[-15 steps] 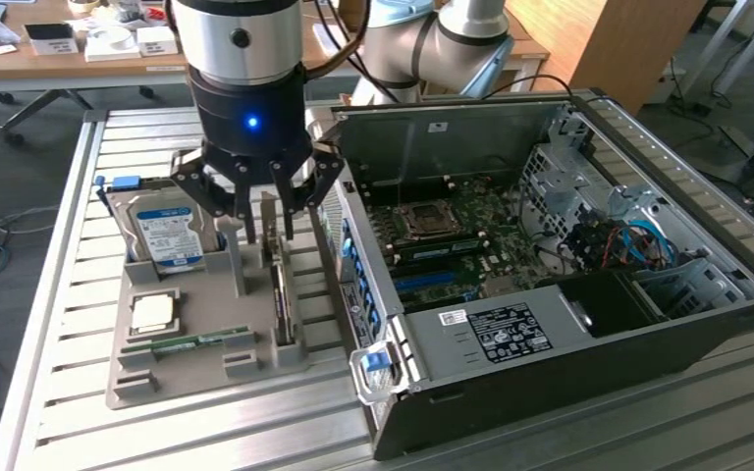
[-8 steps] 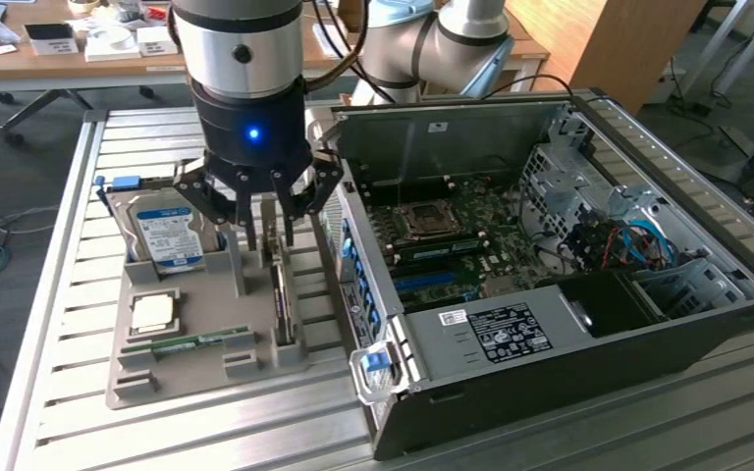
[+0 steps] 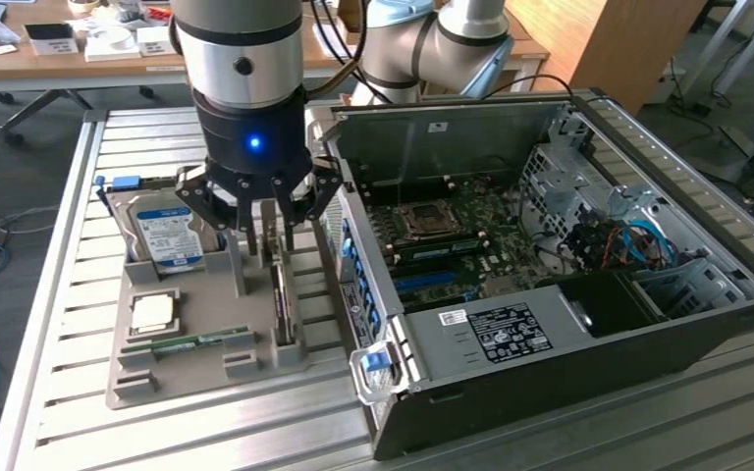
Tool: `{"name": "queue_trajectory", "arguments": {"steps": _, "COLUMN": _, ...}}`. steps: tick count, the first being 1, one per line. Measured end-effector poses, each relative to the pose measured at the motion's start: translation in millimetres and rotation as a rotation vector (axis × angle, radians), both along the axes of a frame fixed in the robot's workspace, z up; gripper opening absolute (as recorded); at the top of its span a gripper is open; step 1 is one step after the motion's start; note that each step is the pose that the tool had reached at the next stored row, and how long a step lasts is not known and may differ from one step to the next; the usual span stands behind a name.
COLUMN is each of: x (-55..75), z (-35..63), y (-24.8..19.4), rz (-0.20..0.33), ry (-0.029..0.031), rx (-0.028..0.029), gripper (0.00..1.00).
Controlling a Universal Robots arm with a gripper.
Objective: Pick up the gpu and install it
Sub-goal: 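Pick up the gpu and move the gpu toward the slot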
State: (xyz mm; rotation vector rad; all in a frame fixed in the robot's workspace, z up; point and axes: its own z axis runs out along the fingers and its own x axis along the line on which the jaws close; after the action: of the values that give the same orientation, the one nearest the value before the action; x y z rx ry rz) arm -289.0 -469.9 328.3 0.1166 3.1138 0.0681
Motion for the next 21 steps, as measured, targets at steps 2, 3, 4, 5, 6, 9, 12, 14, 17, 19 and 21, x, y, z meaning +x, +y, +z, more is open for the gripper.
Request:
{"name": "queue_trajectory", "arguments": {"steps": 2, "x": 0.0, "z": -0.1, "y": 0.0, "rz": 0.000, "ry": -0.0001, "rx": 0.0000, "gripper": 0.42}}
{"name": "queue_trajectory", "arguments": {"steps": 3, "x": 0.0, "z": -0.1, "y": 0.0, "rz": 0.000, "ry": -0.0001, "rx": 0.0001, "gripper": 0.42}}
{"name": "queue_trajectory", "arguments": {"steps": 4, "x": 0.0, "z": -0.2, "y": 0.0, "rz": 0.000, "ry": -0.0002, "rx": 0.0002, "gripper": 0.42}}
{"name": "queue_trajectory", "arguments": {"steps": 5, "x": 0.0, "z": -0.1, "y": 0.0, "rz": 0.000, "ry": -0.0002, "rx": 0.0001, "gripper": 0.42}}
{"name": "queue_trajectory", "arguments": {"steps": 6, "x": 0.0, "z": -0.1, "y": 0.0, "rz": 0.000, "ry": -0.0001, "rx": 0.0002, "gripper": 0.42}}
{"name": "queue_trajectory", "arguments": {"steps": 9, "x": 0.0, "z": -1.5, "y": 0.0, "rz": 0.000, "ry": -0.0005, "rx": 0.0004, "gripper": 0.42}}
{"name": "queue_trajectory", "arguments": {"steps": 12, "x": 0.0, "z": -4.6, "y": 0.0, "rz": 0.000, "ry": -0.0002, "rx": 0.0002, "gripper": 0.42}}
{"name": "queue_trajectory", "arguments": {"steps": 14, "x": 0.0, "z": -7.2, "y": 0.0, "rz": 0.000, "ry": -0.0002, "rx": 0.0002, "gripper": 0.42}}
{"name": "queue_trajectory", "arguments": {"steps": 17, "x": 0.0, "z": -10.6, "y": 0.0, "rz": 0.000, "ry": -0.0002, "rx": 0.0002, "gripper": 0.42}}
{"name": "queue_trajectory", "arguments": {"steps": 19, "x": 0.0, "z": -12.3, "y": 0.0, "rz": 0.000, "ry": -0.0002, "rx": 0.0002, "gripper": 0.42}}
{"name": "queue_trajectory", "arguments": {"steps": 21, "x": 0.0, "z": -14.0, "y": 0.0, "rz": 0.000, "ry": -0.0001, "rx": 0.0001, "gripper": 0.42}}
